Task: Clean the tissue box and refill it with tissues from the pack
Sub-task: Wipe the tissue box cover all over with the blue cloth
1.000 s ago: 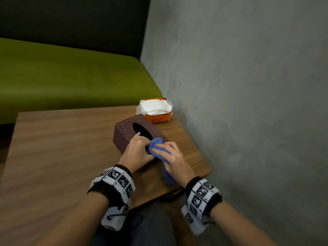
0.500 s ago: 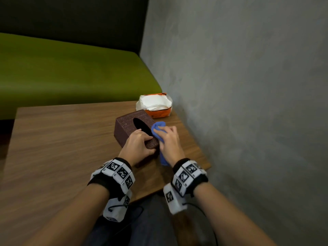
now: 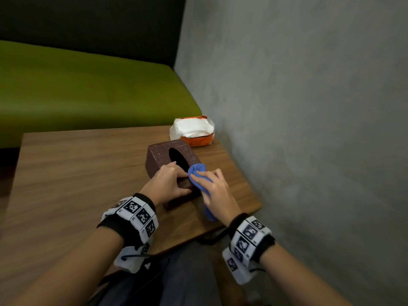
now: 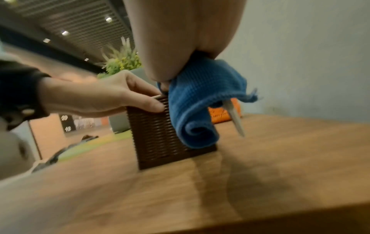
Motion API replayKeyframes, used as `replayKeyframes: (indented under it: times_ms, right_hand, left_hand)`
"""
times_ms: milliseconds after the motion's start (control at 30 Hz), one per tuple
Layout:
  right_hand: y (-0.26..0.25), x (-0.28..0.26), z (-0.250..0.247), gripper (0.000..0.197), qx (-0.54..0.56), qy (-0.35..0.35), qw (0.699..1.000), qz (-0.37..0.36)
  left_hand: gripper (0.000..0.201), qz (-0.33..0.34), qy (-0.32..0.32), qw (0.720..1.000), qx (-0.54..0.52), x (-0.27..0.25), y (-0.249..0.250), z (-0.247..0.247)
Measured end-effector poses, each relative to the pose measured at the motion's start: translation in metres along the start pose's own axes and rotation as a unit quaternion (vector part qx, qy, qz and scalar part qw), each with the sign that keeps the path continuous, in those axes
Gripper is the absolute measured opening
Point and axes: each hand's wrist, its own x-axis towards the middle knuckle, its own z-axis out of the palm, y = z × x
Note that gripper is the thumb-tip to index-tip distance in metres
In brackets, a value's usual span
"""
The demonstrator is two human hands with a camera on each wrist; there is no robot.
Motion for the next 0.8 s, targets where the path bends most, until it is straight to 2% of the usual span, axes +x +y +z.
replayKeyframes:
  times_ms: [100,167,267,333,400,433,500,533,600,700,733,800]
  right_hand:
    - [0.005,0.002,-0.009,0.04,-0.019,-0.01,1.0,-0.004]
    - [0.008,0.011,-0.013,0.043,-0.021,0.029,0.999,0.018]
    - [0.016,0.028,-0.008,0.047,-0.008,0.074,0.994,0.079]
    - [0.01,0.033,0.004,0.046,0.01,0.062,0.994,0.094]
    - [-0.005,0.027,0.018,0.044,0.022,0.046,0.998,0.049]
    - [-0.013,0.02,0.023,0.042,0.021,0.036,0.999,0.009]
    - [-0.018,0.008,0.027,0.042,0.01,0.014,0.998,-0.055]
    - [-0.01,0.008,0.025,0.043,-0.002,0.02,0.998,-0.061]
    - [0.016,0.022,0.02,0.049,-0.024,0.054,0.998,-0.002]
    - [0.039,0.062,0.008,0.038,-0.024,0.063,0.992,0.103]
    - [0.03,0.072,0.01,0.035,-0.03,0.044,0.993,0.107]
    - [0.001,0.072,0.022,0.037,-0.043,0.016,0.997,0.067]
  left_hand:
    - [0.051,0.002,-0.124,0.989,0.083,0.006,-0.007,-0.019]
    - [0.062,-0.02,-0.152,0.978,0.141,0.013,-0.008,-0.031]
    - [0.076,-0.08,-0.101,0.985,0.116,0.016,0.005,-0.021]
    - [0.076,-0.111,0.002,0.992,0.063,0.011,0.009,0.002]
    - [0.06,-0.103,0.129,0.986,-0.006,0.007,-0.003,0.02]
    - [0.052,-0.094,0.158,0.982,-0.033,0.006,-0.011,0.023]
    - [0.047,-0.072,0.167,0.982,-0.053,0.004,-0.024,0.024]
    - [0.047,-0.059,0.163,0.984,-0.047,0.004,-0.029,0.023]
    - [0.05,-0.041,0.143,0.989,-0.022,0.005,-0.03,0.021]
    - [0.052,-0.039,0.145,0.989,-0.002,0.006,-0.028,0.023]
    - [0.052,-0.036,0.147,0.988,0.003,0.006,-0.028,0.023]
    - [0.05,-0.036,0.143,0.989,0.014,0.005,-0.03,0.023]
